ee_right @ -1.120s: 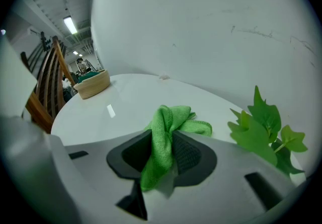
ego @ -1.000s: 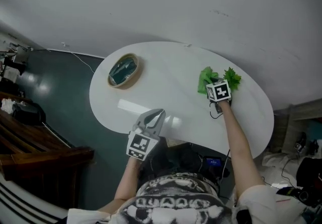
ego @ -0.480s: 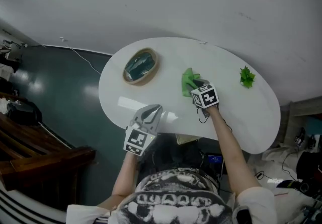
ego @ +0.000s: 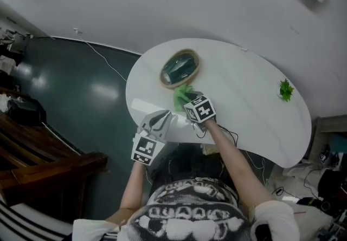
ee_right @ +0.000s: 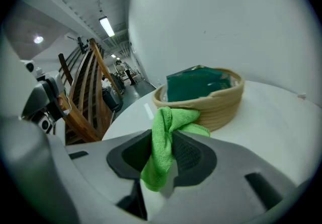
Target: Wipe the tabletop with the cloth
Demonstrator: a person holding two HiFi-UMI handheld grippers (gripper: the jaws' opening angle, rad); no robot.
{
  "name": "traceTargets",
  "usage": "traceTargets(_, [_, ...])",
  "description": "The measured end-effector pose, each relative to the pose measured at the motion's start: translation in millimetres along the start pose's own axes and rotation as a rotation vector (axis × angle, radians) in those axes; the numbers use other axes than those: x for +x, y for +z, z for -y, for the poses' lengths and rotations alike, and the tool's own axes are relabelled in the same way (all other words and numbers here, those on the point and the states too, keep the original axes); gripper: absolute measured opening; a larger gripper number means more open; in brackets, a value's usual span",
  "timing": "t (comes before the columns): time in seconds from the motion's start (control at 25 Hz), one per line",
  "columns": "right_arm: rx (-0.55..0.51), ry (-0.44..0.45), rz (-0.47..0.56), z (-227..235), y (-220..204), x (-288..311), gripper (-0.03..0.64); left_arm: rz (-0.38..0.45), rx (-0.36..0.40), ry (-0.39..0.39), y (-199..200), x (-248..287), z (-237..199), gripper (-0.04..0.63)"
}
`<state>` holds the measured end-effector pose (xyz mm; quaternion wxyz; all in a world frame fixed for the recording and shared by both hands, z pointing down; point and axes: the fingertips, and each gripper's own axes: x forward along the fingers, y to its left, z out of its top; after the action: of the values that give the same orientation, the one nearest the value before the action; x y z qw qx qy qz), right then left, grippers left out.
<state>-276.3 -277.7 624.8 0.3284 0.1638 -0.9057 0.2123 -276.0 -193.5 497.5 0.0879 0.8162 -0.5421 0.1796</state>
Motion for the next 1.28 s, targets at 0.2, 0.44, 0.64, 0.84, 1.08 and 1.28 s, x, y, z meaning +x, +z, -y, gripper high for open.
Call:
traceTargets(0.2, [-0.047, 0.083, -0.044, -59.5, 9.0, 51.1, 0.123, -0.008, -0.030, 0.054, -15.7, -26.2, -32.0, 0.014])
traceTargets(0.44, [-0.065, 0.089, -0.098, -73.9, 1.2, 86.9, 0.123, -0.032, -0.064, 0.134, -35.8, -58.0, -63.8, 0.014])
traceTargets(0.64, [-0.027, 0.069, -0.096, -59.8, -6.1, 81.4, 0.123, -0.056, -0.087, 0.142, -49.9, -65.9, -71.7, 0.014])
traceTargets(0.84, [-0.013, 0.024, -0.095, -29.0, -17.9, 57.9, 0.123, -0.049, -0.063, 0.075, -40.9, -41.3, -52.8, 0.014])
traceTargets(1.08, [0.059, -0.074, -0.071, 26.1, -45.1, 4.0, 0.122, -0.011, 0.011, -0.046, -7.9, 1.7, -12.2, 0.014])
traceTargets(1.28, [0.128, -0.166, -0.051, 83.1, -81.3, -58.4, 0.123, -0.003, 0.047, -0.116, 13.3, 33.8, 37.7, 0.014])
